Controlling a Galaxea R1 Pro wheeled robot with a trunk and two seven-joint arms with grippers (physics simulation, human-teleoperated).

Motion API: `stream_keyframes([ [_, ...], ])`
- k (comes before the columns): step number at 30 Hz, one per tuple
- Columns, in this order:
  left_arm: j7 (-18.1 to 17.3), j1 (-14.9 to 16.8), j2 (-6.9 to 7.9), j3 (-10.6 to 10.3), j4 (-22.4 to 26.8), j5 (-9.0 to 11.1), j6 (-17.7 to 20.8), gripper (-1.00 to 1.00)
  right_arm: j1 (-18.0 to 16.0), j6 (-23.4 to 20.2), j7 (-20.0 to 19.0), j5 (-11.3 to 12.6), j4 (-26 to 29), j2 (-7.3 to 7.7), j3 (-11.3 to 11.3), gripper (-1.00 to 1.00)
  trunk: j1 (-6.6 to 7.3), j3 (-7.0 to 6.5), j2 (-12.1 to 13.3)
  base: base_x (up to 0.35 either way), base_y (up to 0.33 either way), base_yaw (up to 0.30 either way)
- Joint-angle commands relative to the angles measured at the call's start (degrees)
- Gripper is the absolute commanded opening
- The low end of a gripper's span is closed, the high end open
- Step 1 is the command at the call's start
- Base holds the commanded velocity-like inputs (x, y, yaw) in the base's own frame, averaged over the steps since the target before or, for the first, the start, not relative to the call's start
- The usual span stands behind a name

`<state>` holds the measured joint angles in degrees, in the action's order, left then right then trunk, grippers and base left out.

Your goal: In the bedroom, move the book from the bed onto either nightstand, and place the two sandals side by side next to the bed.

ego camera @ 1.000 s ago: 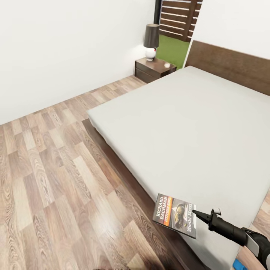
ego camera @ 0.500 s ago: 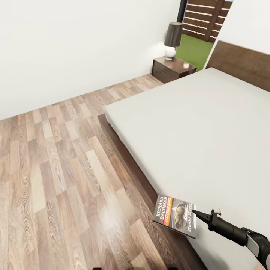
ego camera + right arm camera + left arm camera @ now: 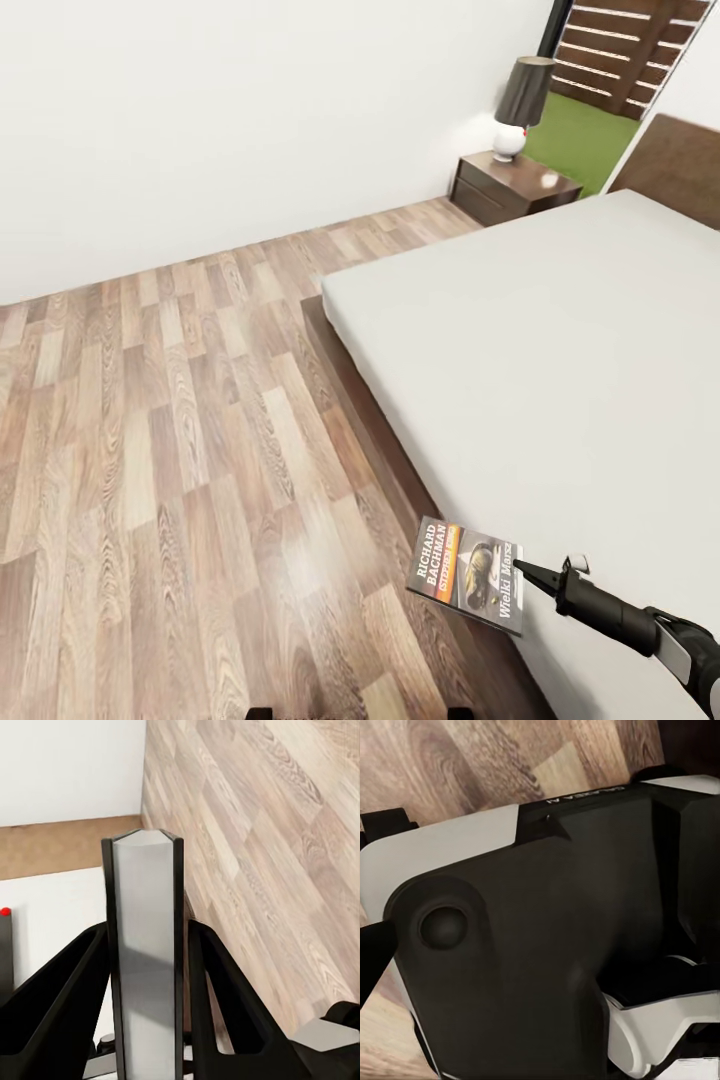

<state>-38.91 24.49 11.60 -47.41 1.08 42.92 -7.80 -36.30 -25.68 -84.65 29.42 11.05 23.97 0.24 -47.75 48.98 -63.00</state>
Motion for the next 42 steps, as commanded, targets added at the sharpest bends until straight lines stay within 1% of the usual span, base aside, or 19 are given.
stream_keyframes([
  [1, -0.1, 0.03, 0.01, -0.49, -0.03, 0.22, -0.37, 1.0, 0.0, -0.6, -0.17, 0.11, 0.03, 0.02, 0.02, -1.0, 0.0, 0.08, -0.02, 0.0, 0.0, 0.266],
  [42, -0.09, 0.03, 0.01, -0.49, -0.03, 0.18, -0.37, 1.0, 0.0, -0.61, -0.08, 0.11, 0.03, 0.02, 0.02, -1.0, 0.0, 1.78, -0.02, 0.0, 0.0, 0.266],
])
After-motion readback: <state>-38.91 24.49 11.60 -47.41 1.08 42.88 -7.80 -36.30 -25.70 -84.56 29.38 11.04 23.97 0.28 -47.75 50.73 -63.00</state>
